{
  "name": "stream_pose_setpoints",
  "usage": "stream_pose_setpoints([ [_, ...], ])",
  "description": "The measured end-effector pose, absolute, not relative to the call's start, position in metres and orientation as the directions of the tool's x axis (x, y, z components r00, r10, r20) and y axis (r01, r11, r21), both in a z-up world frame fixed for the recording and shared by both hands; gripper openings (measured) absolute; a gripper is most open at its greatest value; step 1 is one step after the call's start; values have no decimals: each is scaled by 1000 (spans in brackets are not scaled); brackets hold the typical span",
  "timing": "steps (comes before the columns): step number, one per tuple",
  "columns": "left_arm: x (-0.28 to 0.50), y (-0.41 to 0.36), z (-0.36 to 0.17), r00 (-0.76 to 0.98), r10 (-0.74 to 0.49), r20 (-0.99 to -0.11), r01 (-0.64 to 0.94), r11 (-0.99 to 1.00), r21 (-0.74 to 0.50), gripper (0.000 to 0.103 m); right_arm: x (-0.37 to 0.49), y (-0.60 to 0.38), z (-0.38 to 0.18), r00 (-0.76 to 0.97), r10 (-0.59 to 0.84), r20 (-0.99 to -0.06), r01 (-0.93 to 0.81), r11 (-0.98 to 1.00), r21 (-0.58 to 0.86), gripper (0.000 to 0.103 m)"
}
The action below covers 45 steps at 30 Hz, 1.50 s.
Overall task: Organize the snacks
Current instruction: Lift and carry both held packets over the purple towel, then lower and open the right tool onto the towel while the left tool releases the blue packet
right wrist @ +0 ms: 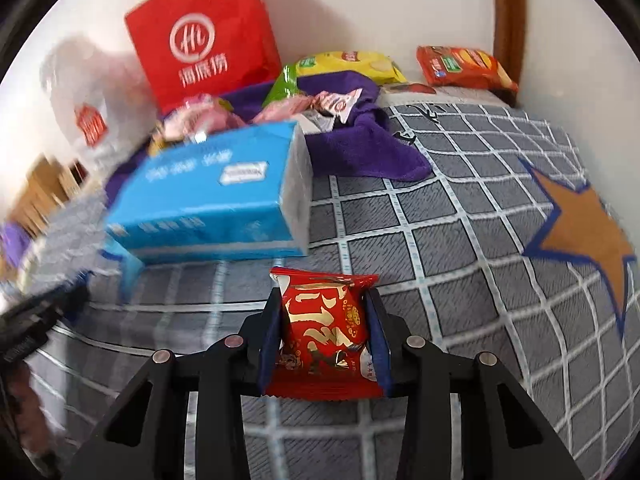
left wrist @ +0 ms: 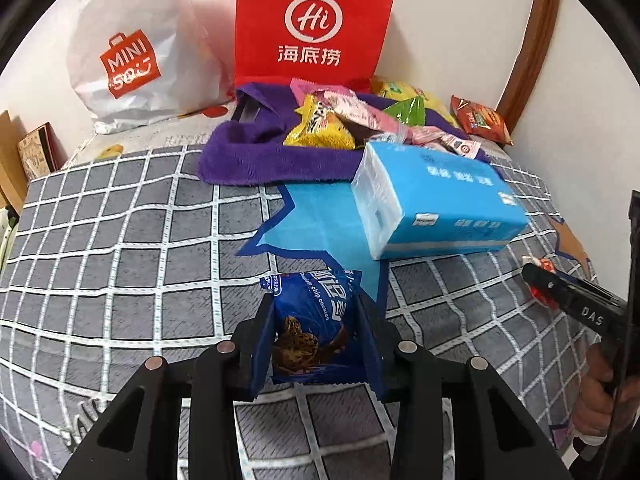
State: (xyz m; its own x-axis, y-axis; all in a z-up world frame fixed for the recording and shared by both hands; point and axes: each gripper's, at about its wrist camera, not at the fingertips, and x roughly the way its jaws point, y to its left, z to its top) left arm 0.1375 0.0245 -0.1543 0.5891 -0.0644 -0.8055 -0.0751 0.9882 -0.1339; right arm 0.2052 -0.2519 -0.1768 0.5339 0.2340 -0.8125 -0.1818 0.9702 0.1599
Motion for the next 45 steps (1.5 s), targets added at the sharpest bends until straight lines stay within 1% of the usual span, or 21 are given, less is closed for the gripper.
stream_pose_setpoints([
  [5,129,19,-129,611,-79,-788,-50,989,-138,36,191,-245,-141,578,227,-784,-199,971,134,39],
  [8,128,16,-113,611,-145,-778,-17,980,-196,36,190,-241,-124,569,235,-788,-204,969,142,39],
  [11,128,10,-98,627,-171,-760,10,977,-212,36,190,-235,-106,570,268,-776,-230,960,163,39],
  [16,139,3,-70,637,-240,-733,70,964,-255,36,198,-219,-80,586,274,-762,-268,954,137,39],
  [25,181,10,-31,675,-203,-709,72,975,-210,36,240,-196,-42,613,290,-735,-305,945,119,39],
  [31,219,20,-18,688,-186,-701,63,978,-197,36,278,-184,-29,637,286,-716,-306,946,106,39],
  [34,240,32,-16,686,-190,-703,46,975,-219,36,303,-181,-29,636,283,-718,-297,949,111,39],
  [38,271,47,-19,667,-233,-708,36,959,-282,36,337,-175,-34,621,287,-729,-299,947,118,39],
  [45,324,51,-28,659,-261,-705,28,946,-324,36,387,-169,-45,604,309,-735,-312,940,139,39],
])
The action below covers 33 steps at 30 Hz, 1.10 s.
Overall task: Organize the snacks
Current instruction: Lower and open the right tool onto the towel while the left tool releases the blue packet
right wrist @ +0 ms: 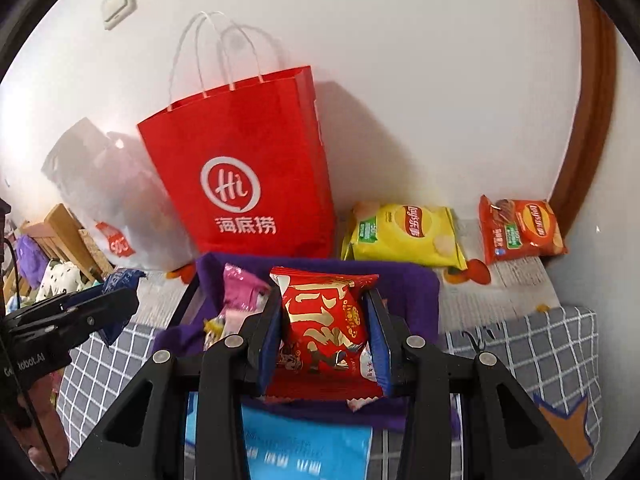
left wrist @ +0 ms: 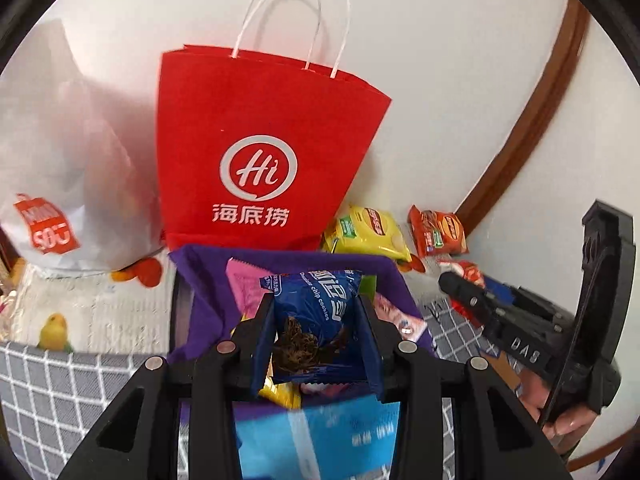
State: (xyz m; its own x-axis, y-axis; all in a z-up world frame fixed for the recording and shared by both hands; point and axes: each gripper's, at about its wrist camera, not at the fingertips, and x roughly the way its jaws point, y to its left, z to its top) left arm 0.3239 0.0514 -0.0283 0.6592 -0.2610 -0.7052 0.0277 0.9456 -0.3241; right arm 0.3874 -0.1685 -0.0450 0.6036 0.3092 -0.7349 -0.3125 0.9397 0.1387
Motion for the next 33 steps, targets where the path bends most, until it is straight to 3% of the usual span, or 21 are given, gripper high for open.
stream_pose_setpoints([
  [14,383,47,-108,531,-257,-808,-19,949,-315,37,438,-186,-129,464,271,-843,-279,948,151,39],
  [33,389,38,-124,511,-282,-812,-2,944,-329,37,448,-178,-161,409,249,-878,-271,952,144,39],
])
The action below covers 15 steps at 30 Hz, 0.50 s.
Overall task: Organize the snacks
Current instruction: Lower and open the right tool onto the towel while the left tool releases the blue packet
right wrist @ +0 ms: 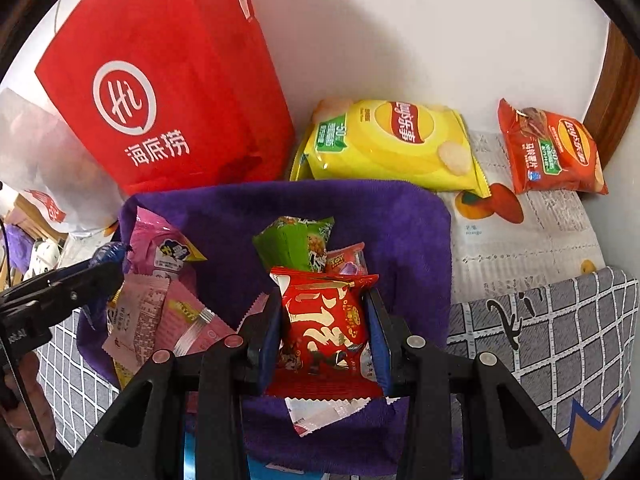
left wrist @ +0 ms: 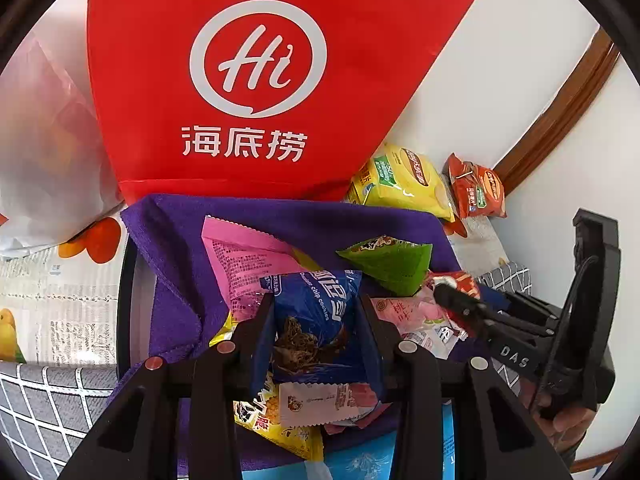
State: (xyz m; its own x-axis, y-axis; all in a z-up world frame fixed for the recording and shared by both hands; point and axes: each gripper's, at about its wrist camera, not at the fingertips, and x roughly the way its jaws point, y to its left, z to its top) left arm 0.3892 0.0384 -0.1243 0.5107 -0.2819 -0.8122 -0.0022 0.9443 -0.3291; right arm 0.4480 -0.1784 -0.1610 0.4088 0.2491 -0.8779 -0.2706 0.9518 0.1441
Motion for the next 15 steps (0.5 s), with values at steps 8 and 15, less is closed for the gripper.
stream_pose_setpoints([
  [8,391,42,-130,503,-302,-810,-4,936,-351,37,449,-167,-177,379,221,-899,-290,951,111,40],
  [15,394,38,-138,478,-301,-825,-3,939,-344,37,447,-163,-179,386,190,-903,-299,951,73,41],
])
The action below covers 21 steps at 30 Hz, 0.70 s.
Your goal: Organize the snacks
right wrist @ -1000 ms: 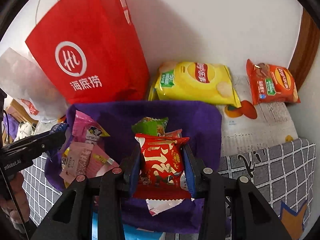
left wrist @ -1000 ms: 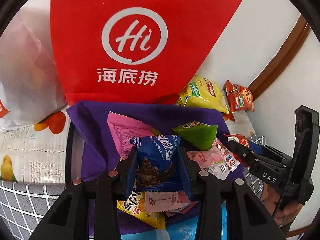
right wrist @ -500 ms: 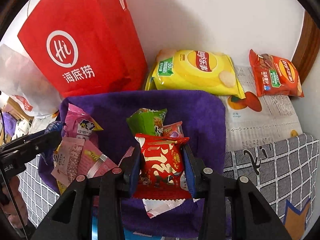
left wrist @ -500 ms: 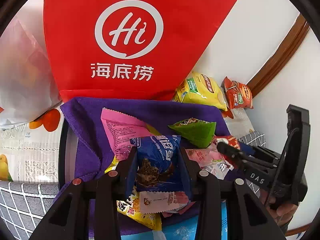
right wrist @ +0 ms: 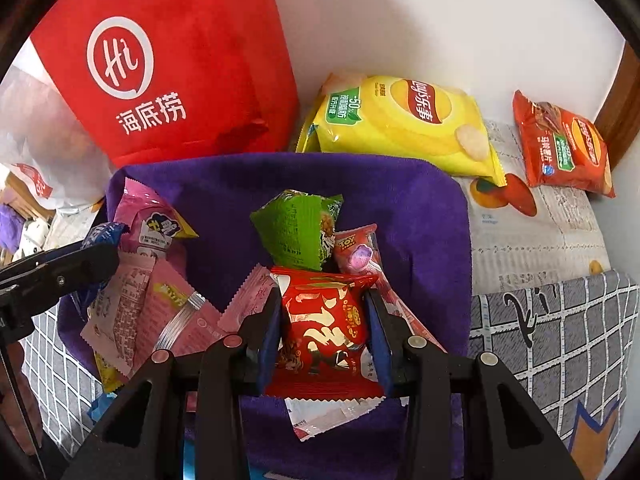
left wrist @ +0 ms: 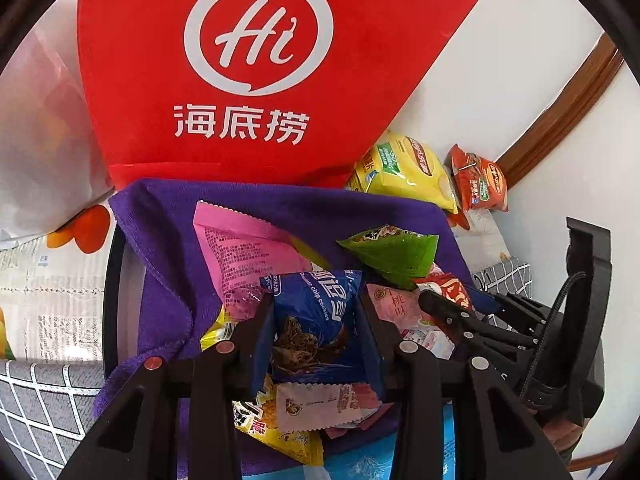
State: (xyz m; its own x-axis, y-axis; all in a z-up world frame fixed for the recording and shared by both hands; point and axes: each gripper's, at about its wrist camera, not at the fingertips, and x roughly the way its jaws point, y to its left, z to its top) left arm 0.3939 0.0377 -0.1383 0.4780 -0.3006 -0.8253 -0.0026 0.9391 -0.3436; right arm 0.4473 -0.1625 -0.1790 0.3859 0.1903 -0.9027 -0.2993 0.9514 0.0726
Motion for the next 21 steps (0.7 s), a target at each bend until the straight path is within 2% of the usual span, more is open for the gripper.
stream_pose_setpoints([
  [2,394,37,-138,478,-297,-827,-2,941,-339,39,448,-159,-178,387,188,-903,-298,952,70,41],
  [4,393,36,-137,476,-297,-828,0,941,-337,39,447,-159,-177,388,189,-902,-299,952,71,47],
  [8,392,35,-133,476,-277,-834,-2,949,-317,42,442,-162,-166,410,209,-888,-301,950,85,52],
  [13,388,39,-123,492,-292,-820,-5,941,-338,59,437,-165,-147,443,213,-871,-287,954,88,55],
  [18,377,41,-102,518,-281,-808,8,946,-324,66,429,-164,-125,486,219,-846,-273,958,91,57],
  [21,369,40,-86,534,-240,-811,7,960,-279,67,421,-160,-111,502,229,-834,-284,954,92,57],
])
